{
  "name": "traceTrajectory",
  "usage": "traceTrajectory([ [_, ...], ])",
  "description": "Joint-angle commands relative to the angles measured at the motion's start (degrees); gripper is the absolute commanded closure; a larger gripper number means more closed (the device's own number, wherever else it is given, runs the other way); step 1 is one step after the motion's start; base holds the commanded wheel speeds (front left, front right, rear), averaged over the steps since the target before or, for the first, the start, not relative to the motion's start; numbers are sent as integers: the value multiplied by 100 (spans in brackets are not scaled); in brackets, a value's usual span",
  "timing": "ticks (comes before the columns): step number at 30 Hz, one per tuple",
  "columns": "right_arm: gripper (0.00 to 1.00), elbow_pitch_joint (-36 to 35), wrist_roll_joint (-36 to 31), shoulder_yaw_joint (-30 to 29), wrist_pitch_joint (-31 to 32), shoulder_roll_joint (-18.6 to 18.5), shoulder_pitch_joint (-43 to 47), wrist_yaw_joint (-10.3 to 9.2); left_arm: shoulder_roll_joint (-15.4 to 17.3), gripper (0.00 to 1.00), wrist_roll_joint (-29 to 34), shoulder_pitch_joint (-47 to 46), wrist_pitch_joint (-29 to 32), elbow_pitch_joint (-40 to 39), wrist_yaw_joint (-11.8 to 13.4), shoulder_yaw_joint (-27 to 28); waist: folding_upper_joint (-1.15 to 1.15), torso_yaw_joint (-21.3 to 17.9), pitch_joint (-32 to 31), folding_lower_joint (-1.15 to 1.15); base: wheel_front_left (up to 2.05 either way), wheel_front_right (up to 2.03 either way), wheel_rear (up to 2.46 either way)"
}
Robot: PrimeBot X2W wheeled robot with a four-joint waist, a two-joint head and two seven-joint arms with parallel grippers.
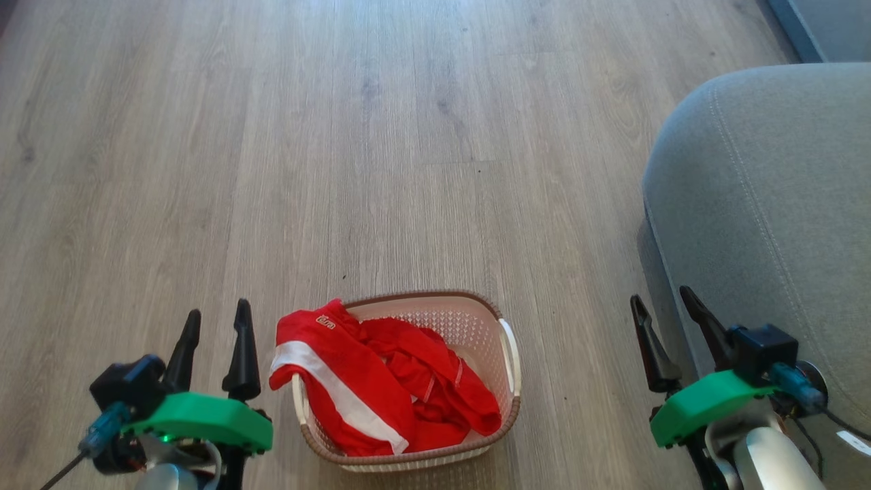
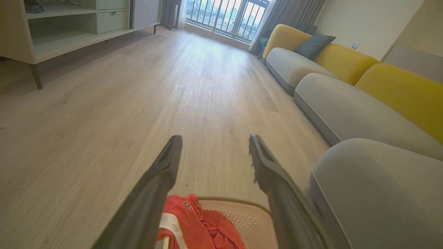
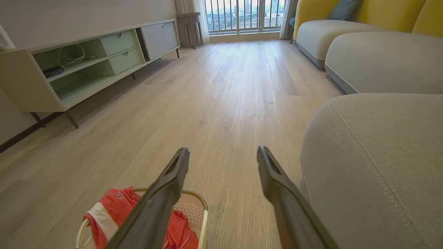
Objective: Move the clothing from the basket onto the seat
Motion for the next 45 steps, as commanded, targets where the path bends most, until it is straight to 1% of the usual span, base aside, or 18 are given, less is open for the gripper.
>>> traceTrajectory([
  [1, 0, -154, -203, 106, -108, -43, -241, -1, 73, 0, 203, -269, -88, -202, 32, 128, 0, -6, 4, 0, 0, 0, 0],
  [11, 0, -145, -832, 153, -278, -78, -294, -1, 77, 0, 832, -290, -256, -198, 47, 137, 0, -48, 33, 0, 0, 0, 0],
  [30, 0, -155, -843, 138, -279, -53, -287, -1, 77, 0, 833, -295, -257, -157, 37, 129, 0, -56, 85, 0, 0, 0, 0],
  [34, 0, -214, -841, 138, -279, -47, -341, -1, 77, 0, 847, -350, -257, -192, 39, 108, 0, -61, 270, 0, 0, 0, 0],
  [38, 0, -284, -833, 97, -279, -53, -449, -1, 77, 0, 882, -498, -257, -222, 24, 93, 0, -80, 591, 0, 0, 0, 0],
  [45, 0, -510, -857, -44, -279, -56, -810, -1, 77, 0, 995, -1000, -257, -171, -56, -25, 0, -120, 1524, 0, 0, 0, 0],
])
